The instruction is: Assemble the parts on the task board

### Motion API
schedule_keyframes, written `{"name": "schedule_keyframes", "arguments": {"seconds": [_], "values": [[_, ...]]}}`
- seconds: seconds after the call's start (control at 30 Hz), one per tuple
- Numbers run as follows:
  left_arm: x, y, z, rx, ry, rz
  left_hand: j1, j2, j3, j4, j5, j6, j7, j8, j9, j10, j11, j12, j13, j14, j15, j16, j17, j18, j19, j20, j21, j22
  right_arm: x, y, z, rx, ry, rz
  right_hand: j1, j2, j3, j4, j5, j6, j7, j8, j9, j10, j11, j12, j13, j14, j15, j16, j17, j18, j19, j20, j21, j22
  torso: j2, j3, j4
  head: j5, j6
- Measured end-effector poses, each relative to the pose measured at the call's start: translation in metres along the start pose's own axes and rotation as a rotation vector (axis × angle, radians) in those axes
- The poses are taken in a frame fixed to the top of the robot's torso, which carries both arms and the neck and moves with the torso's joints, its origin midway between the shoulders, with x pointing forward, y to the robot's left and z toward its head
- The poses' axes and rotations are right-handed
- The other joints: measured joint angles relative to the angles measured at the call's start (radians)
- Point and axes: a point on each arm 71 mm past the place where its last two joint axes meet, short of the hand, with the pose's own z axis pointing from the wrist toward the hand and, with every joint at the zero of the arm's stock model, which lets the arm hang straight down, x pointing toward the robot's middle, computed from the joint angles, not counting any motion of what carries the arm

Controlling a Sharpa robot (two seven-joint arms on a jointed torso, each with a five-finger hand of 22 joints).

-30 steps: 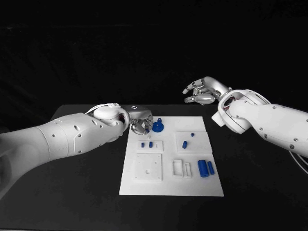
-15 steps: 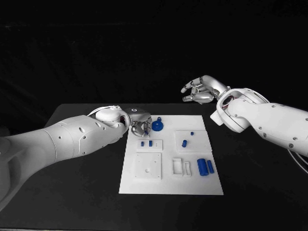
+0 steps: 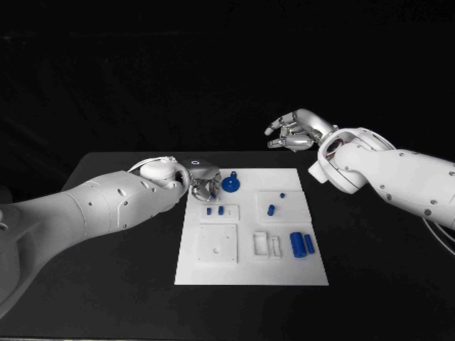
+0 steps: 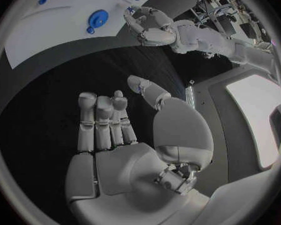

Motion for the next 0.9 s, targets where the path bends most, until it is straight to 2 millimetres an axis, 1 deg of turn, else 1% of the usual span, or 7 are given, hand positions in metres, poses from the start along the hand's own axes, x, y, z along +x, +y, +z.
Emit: {"name": "schedule_keyframes", "arguments": {"seconds": [0.13, 0.33, 0.57, 0.9], "values": [[0.000, 0.002, 0.000, -0.006, 0.000, 0.001, 0.002, -0.002, 0.000, 0.000, 0.000, 0.000, 0.000, 0.000, 0.000, 0.000, 0.000, 0.000, 0.000, 0.000, 0.000, 0.000, 0.000, 0.000, 0.001, -0.001, 0.000, 0.001, 0.001, 0.001, 0.000, -0.003, 0.001, 0.001, 0.000, 0.000, 0.000, 0.000, 0.000, 0.000, 0.000, 0.000, 0.000, 0.000, 0.000, 0.000, 0.000, 0.000, 0.000, 0.000, 0.000, 0.000, 0.000, 0.000, 0.000, 0.000, 0.000, -0.0001, 0.0002, -0.003, 0.000], [0.000, -0.004, 0.004, 0.004, -0.001, 0.000, 0.003, -0.003, -0.001, -0.001, 0.000, 0.000, 0.000, 0.000, 0.000, 0.000, 0.000, 0.000, 0.000, 0.000, 0.000, 0.000, 0.000, 0.000, 0.002, -0.001, 0.000, 0.001, 0.001, 0.002, 0.000, -0.005, 0.003, 0.003, 0.000, 0.000, -0.003, 0.003, 0.000, 0.000, 0.000, 0.000, 0.000, 0.000, 0.000, 0.003, -0.001, 0.000, 0.000, 0.000, 0.000, 0.000, -0.001, 0.002, 0.000, 0.000, 0.000, 0.0003, 0.0006, -0.005, -0.002], [0.005, -0.002, 0.005, -0.005, 0.006, -0.004, 0.003, -0.003, 0.000, 0.001, 0.000, 0.000, 0.000, 0.000, -0.001, 0.000, 0.000, 0.002, 0.000, 0.002, 0.001, 0.000, 0.000, 0.000, 0.003, 0.000, 0.000, 0.001, 0.001, 0.004, 0.000, -0.008, 0.004, 0.004, 0.000, 0.000, -0.006, 0.000, 0.000, 0.000, 0.000, 0.000, 0.000, 0.000, 0.000, 0.004, -0.001, 0.000, 0.000, 0.000, -0.001, 0.000, -0.002, 0.002, 0.000, 0.001, -0.001, -0.0007, 0.0011, -0.007, -0.003], [0.010, -0.008, 0.009, 0.004, 0.012, -0.008, 0.004, -0.004, 0.001, 0.001, -0.004, 0.000, 0.000, 0.000, -0.002, 0.003, -0.003, 0.002, 0.000, 0.004, -0.001, 0.000, 0.000, 0.000, 0.003, 0.001, 0.000, 0.001, 0.002, 0.006, 0.001, -0.012, 0.007, 0.005, 0.000, 0.000, -0.006, 0.000, 0.000, -0.001, -0.001, 0.000, 0.000, 0.000, 0.000, 0.004, -0.002, 0.000, 0.000, 0.000, -0.001, 0.001, -0.002, 0.002, 0.000, 0.001, -0.001, -0.0001, 0.0015, -0.012, -0.006]]}}
